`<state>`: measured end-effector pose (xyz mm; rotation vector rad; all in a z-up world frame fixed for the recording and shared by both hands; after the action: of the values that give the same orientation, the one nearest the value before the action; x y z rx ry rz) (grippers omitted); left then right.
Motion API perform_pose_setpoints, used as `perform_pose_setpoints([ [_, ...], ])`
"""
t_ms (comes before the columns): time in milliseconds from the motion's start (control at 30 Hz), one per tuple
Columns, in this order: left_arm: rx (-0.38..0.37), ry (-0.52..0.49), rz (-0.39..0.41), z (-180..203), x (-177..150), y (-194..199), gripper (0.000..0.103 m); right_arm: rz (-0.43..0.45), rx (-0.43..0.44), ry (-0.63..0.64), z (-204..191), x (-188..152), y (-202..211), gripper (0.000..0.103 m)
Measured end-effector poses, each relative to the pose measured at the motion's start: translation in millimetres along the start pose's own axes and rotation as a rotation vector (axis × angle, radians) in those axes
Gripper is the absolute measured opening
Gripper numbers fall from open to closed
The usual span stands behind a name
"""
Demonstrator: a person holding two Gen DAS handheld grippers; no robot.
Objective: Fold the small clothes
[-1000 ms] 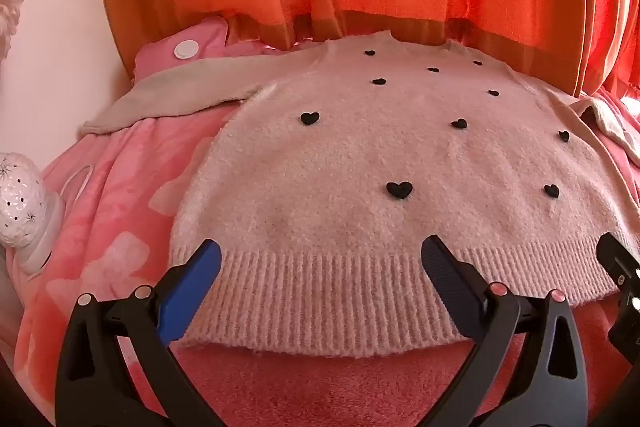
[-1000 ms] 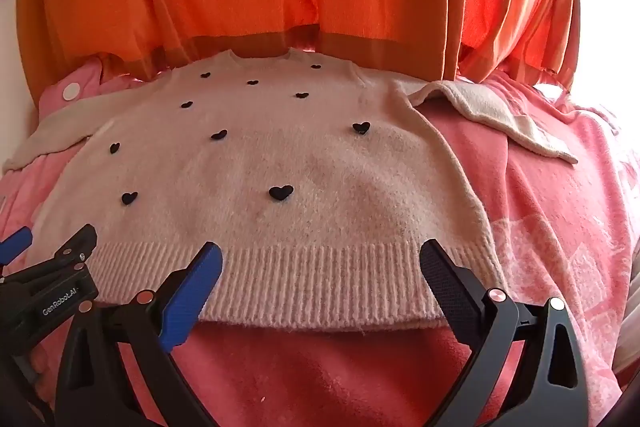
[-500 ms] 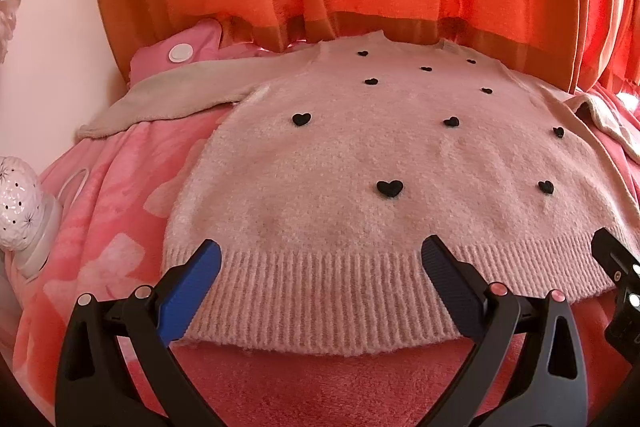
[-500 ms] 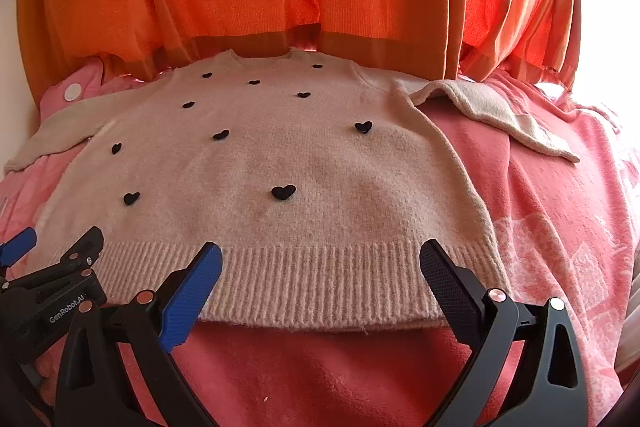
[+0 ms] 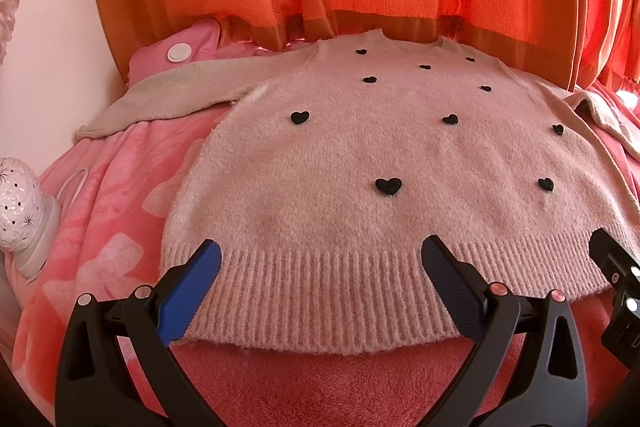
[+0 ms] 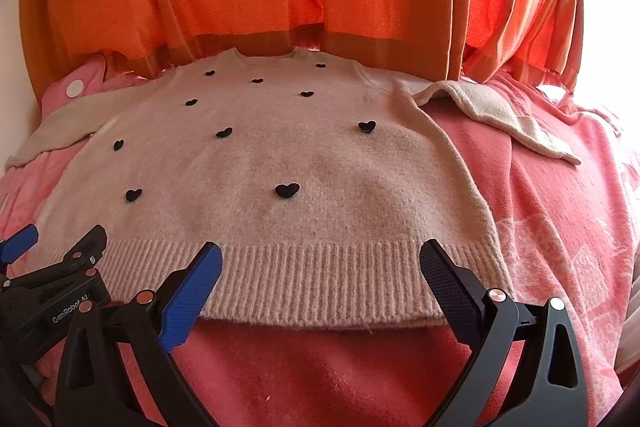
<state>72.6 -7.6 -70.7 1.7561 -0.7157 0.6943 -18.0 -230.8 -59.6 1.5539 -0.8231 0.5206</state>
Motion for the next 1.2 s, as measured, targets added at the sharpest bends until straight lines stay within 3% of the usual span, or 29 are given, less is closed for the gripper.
perform_pose_setpoints([
  [1200, -0.009, -0.011, 0.004, 6.7, -1.1, 2.4, 0.098, -0.005, 0.010, 0.014, -7.1, -0.4, -1.0, 0.098],
])
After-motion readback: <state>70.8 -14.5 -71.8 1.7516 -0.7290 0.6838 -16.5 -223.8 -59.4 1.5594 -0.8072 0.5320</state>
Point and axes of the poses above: each gripper's, at about its wrist camera, not at the fingertips, and y roughly against the way its jaws point, z to its right, x to its top, the point moved 10 cm from there along -y, roughly the way its jaws point, and after that the axes turned 15 degrees about x, right-handed, at the moved point
